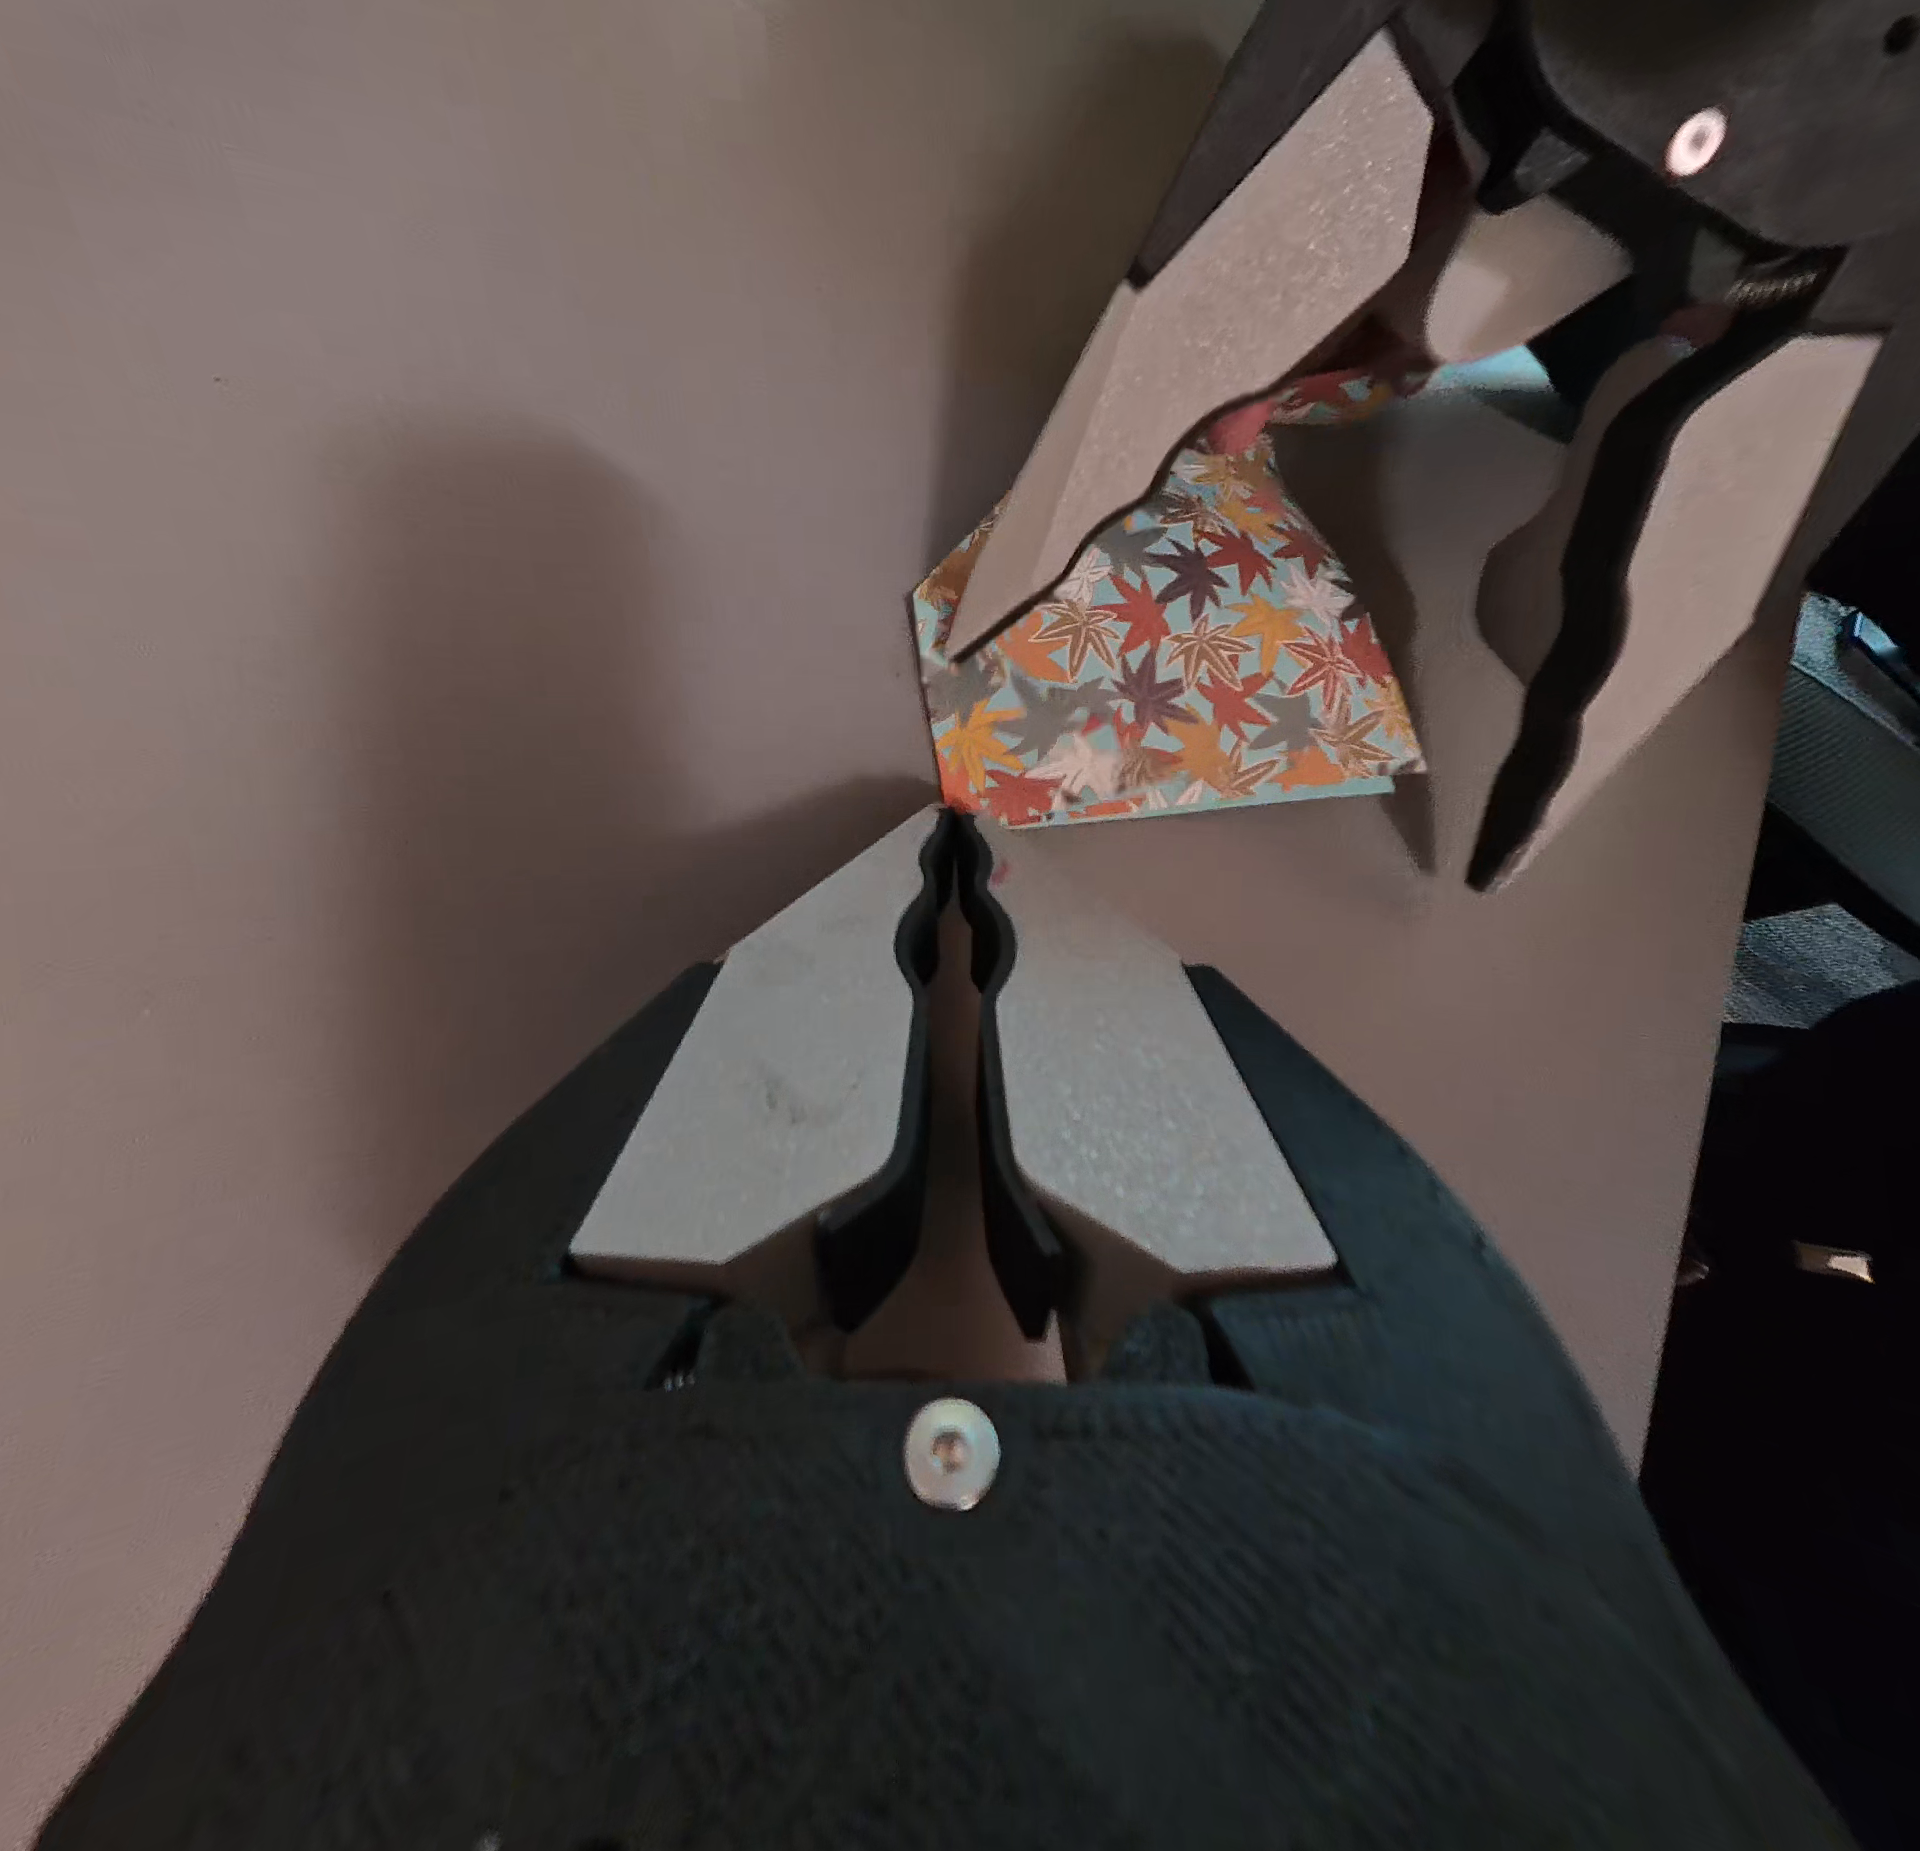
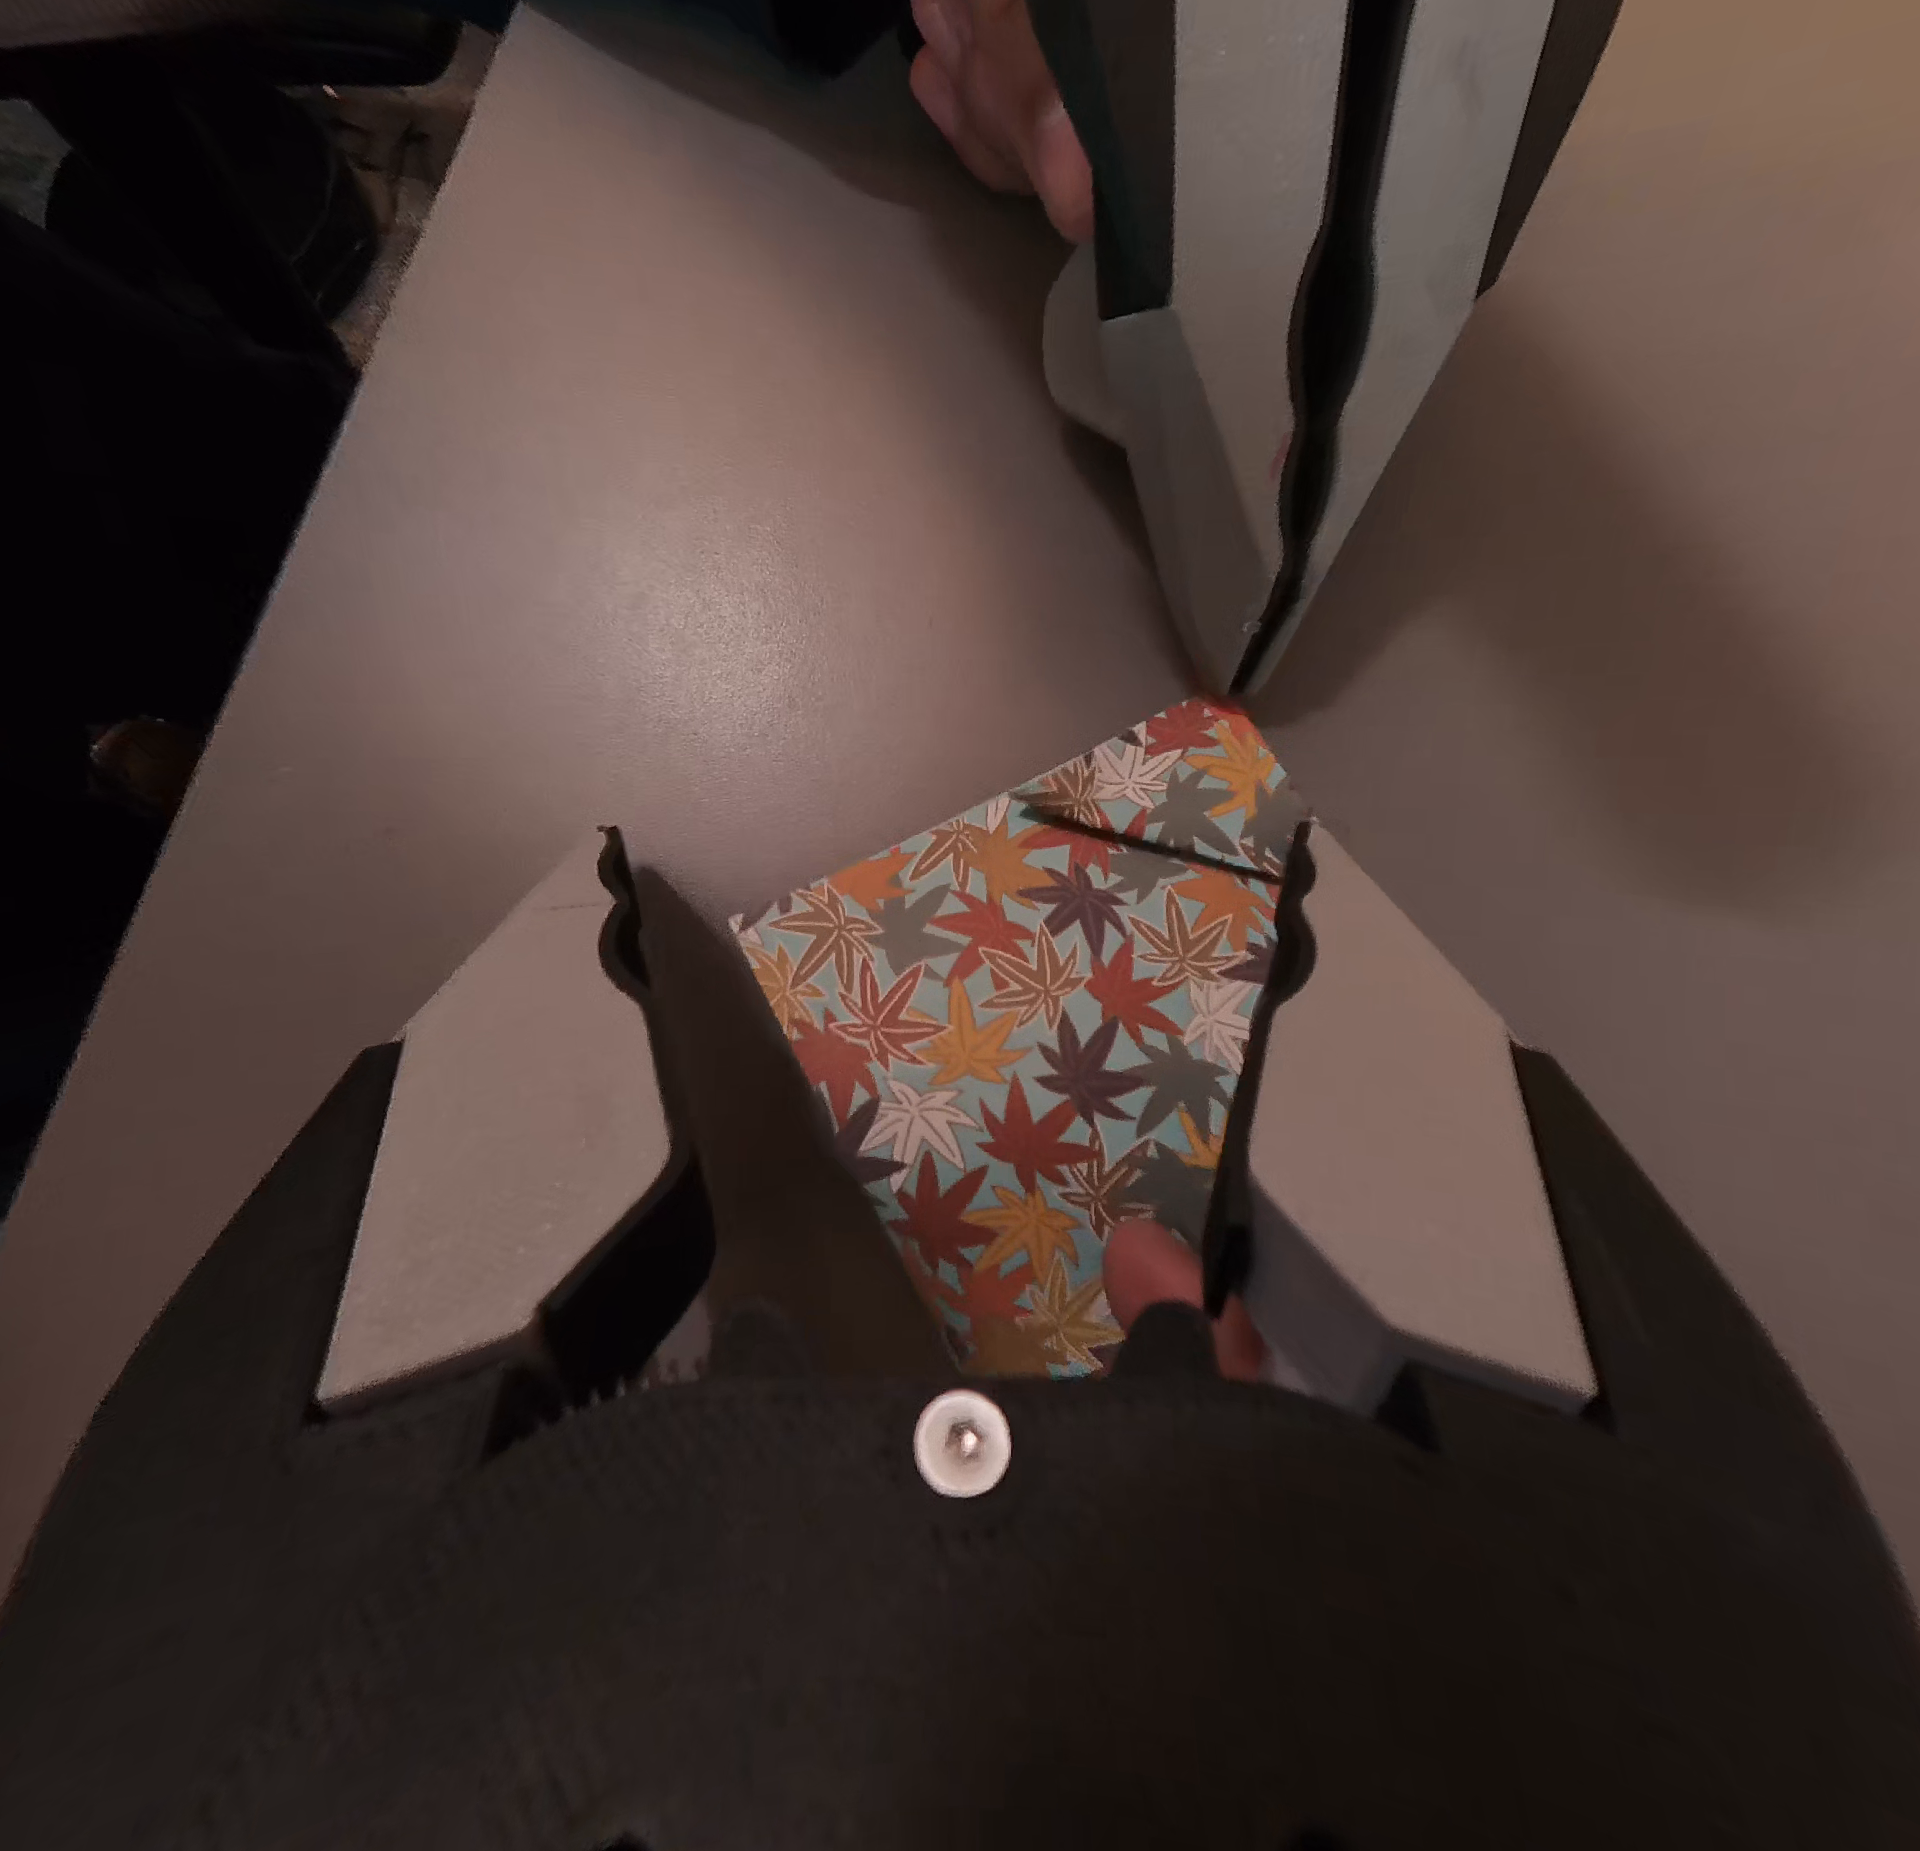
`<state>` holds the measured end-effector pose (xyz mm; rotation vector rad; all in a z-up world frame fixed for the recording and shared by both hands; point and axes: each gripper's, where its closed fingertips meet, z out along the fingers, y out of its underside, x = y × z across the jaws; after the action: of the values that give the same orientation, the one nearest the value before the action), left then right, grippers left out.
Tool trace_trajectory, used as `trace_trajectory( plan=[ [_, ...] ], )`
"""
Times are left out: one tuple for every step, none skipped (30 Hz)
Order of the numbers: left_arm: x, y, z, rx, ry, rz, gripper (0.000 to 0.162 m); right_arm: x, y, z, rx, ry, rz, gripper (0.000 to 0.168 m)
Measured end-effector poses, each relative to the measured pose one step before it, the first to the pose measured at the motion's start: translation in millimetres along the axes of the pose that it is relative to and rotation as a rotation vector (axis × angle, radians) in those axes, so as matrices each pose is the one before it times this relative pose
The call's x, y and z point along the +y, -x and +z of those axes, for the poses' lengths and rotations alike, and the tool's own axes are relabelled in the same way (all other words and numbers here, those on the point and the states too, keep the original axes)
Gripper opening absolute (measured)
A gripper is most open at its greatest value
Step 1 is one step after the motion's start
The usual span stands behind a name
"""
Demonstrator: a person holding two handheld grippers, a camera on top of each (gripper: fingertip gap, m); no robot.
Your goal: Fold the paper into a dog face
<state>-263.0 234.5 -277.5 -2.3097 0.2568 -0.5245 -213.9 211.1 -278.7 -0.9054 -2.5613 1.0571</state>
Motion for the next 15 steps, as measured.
trace_trajectory(
  plan=[
    [0.01,0.02,-0.12,0.0002,-0.0005,-0.0014,0.000,-4.30,-0.55,-5.60,-0.0021,-0.0257,0.0078,0.119],
    [0.03,0.09,0.04,-0.0015,-0.0002,0.0012,0.000,-6.82,-1.17,-7.86,0.0021,-0.0443,0.0079,0.118],
    [0.03,-0.10,0.00,-0.0032,-0.0001,0.0034,0.000,-8.07,-1.13,-9.55,0.0025,-0.0522,0.0092,0.116],
    [0.03,0.00,-0.09,-0.0043,-0.0001,0.0047,0.000,-8.23,-1.29,-10.58,0.0048,-0.0518,0.0102,0.116],
    [-0.04,0.05,0.10,-0.0041,-0.0001,0.0046,0.000,-7.85,-1.99,-11.28,0.0096,-0.0512,0.0084,0.116],
    [-0.03,0.01,0.01,-0.0032,-0.0001,0.0032,0.000,-6.90,-2.48,-11.55,0.0134,-0.0484,0.0065,0.114],
    [-0.11,0.66,-0.19,-0.0063,-0.0013,0.0003,0.000,-5.49,-3.24,-11.46,0.0170,-0.0409,0.0075,0.109],
    [-0.42,2.21,-0.57,-0.0127,-0.0038,-0.0072,0.000,-3.74,-5.40,-11.00,0.0292,-0.0294,0.0128,0.100],
    [-0.76,3.39,-0.81,-0.0134,-0.0062,-0.0175,0.000,-1.54,-7.73,-10.42,0.0420,-0.0161,0.0193,0.088],
    [-1.13,2.72,-0.91,-0.0013,-0.0084,-0.0231,0.000,0.60,-7.64,-9.37,0.0401,-0.0023,0.0224,0.074],
    [-2.73,2.36,-1.24,0.0084,-0.0154,-0.0226,0.000,2.18,-5.82,-8.22,0.0297,0.0083,0.0265,0.058],
    [-5.50,4.10,-1.80,-0.0008,-0.0282,-0.0192,0.000,3.41,-2.85,-6.90,0.0155,0.0162,0.0338,0.046],
    [-7.70,5.07,-1.98,-0.0058,-0.0371,-0.0121,0.000,4.85,-0.28,-5.92,0.0063,0.0247,0.0408,0.040],
    [-8.13,4.04,-1.37,-0.0034,-0.0338,-0.0081,0.000,6.81,1.76,-4.86,0.0031,0.0322,0.0430,0.033],
    [-7.89,0.85,-0.56,0.0087,-0.0264,-0.0052,0.000,8.45,4.00,-3.66,-0.0005,0.0322,0.0388,0.029]
  ],
)
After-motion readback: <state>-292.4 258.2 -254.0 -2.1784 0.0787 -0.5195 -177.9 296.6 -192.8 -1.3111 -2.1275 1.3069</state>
